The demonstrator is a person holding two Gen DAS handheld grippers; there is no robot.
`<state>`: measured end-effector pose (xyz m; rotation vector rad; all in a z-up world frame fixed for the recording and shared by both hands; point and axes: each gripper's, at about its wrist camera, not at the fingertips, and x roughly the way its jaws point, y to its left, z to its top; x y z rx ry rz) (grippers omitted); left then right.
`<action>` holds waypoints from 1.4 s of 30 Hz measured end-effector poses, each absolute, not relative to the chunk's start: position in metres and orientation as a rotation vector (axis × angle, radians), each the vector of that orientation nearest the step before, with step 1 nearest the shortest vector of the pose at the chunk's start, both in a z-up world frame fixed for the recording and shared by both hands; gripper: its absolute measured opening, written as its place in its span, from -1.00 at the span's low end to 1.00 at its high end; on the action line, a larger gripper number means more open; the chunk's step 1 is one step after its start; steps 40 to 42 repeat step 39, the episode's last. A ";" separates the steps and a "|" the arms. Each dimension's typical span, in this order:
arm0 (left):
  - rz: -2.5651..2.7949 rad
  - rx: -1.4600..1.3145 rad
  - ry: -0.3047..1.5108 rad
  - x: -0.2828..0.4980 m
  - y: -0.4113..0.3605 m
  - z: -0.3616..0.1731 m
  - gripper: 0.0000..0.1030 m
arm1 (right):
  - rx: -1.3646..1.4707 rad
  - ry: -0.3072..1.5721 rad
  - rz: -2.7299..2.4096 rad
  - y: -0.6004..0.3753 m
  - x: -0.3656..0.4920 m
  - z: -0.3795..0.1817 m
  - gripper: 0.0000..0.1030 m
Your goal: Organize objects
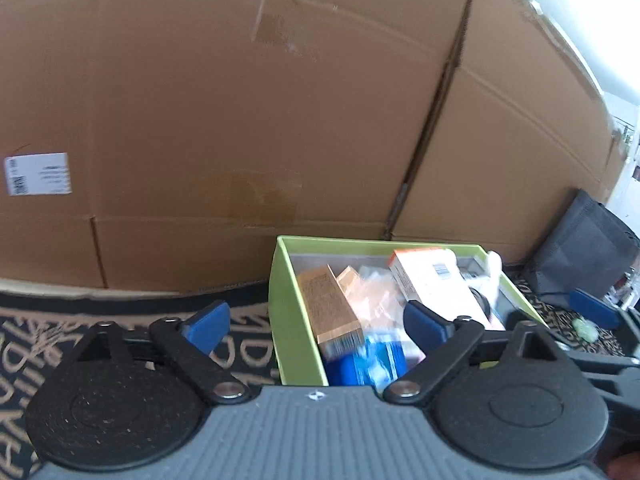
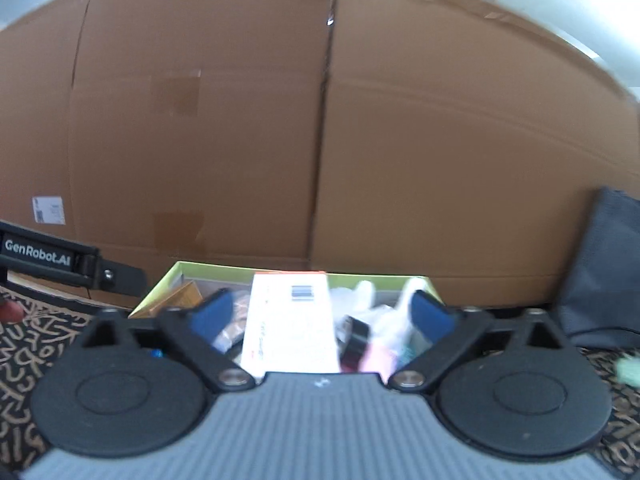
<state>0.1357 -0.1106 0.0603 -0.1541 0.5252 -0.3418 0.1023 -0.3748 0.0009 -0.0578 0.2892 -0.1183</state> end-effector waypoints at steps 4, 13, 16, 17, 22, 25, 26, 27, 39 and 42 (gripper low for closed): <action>-0.331 -0.066 0.577 0.095 -0.111 0.057 0.96 | -0.008 0.333 -0.092 -0.376 0.053 0.008 1.00; -0.262 0.009 0.549 0.014 -0.115 0.035 0.96 | 0.018 0.440 -0.168 -0.381 -0.008 -0.004 1.00; -0.248 0.002 0.567 0.006 -0.114 0.028 0.96 | 0.042 0.460 -0.177 -0.387 -0.019 -0.010 1.00; -0.248 -0.008 0.577 0.005 -0.113 0.027 0.96 | 0.045 0.458 -0.176 -0.387 -0.024 -0.010 1.00; -0.234 -0.003 0.577 -0.006 -0.112 0.024 0.96 | 0.045 0.451 -0.150 -0.384 -0.035 -0.012 1.00; -0.235 0.005 0.573 -0.009 -0.114 0.025 0.96 | 0.042 0.447 -0.145 -0.382 -0.038 -0.010 1.00; -0.239 0.006 0.574 -0.009 -0.115 0.025 0.96 | 0.041 0.441 -0.147 -0.381 -0.039 -0.009 1.00; -0.243 0.008 0.575 -0.010 -0.114 0.025 0.96 | 0.042 0.437 -0.149 -0.381 -0.040 -0.008 1.00; -0.274 -0.017 0.562 -0.010 -0.110 0.027 0.95 | 0.045 0.445 -0.146 -0.382 -0.034 -0.009 1.00; -0.274 -0.017 0.562 -0.010 -0.110 0.027 0.95 | 0.045 0.445 -0.146 -0.382 -0.034 -0.009 1.00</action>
